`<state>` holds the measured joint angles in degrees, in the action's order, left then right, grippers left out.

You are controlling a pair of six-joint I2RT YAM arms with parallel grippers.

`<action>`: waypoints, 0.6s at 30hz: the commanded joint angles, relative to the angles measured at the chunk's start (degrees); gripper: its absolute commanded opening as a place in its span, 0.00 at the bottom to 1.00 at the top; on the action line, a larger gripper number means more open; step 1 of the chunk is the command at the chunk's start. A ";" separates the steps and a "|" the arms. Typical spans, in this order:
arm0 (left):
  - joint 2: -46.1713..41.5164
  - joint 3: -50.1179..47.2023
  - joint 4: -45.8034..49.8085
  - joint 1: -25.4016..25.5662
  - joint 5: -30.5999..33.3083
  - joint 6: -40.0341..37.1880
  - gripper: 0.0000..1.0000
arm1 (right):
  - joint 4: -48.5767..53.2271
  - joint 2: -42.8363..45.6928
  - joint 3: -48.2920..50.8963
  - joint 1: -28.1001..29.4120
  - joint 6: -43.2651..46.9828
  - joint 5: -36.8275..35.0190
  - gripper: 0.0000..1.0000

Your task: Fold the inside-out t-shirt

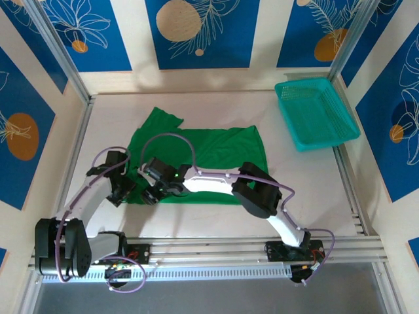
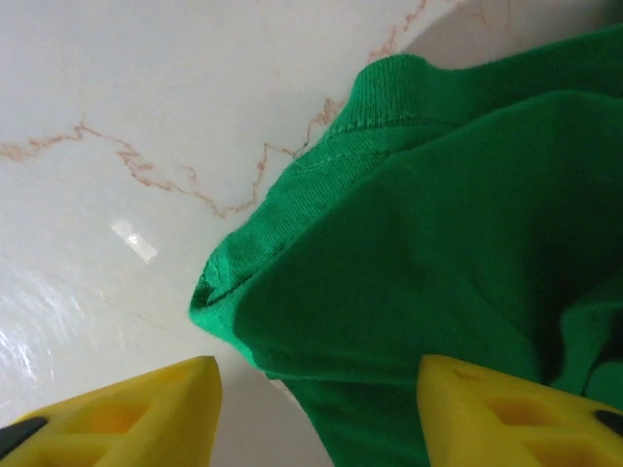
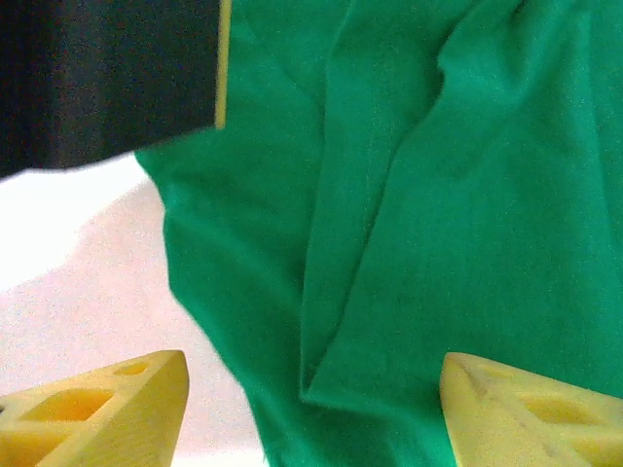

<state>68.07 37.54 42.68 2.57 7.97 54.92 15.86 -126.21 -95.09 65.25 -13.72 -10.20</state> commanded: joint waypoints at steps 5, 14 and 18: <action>7.24 -1.36 -1.36 -1.09 3.46 -0.94 0.46 | 2.40 -2.95 -4.65 -0.54 3.26 -6.49 0.31; 11.41 -2.85 -2.48 -3.36 2.57 -1.71 0.46 | 7.96 -2.37 -5.29 0.23 2.24 0.03 0.66; 11.67 -3.66 -4.33 -3.36 2.05 -1.94 0.46 | 7.13 -3.82 -4.16 -0.16 1.84 -1.09 0.50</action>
<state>77.34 36.49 38.85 0.32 9.04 53.87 21.76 -128.38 -98.98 65.14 -10.90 -12.43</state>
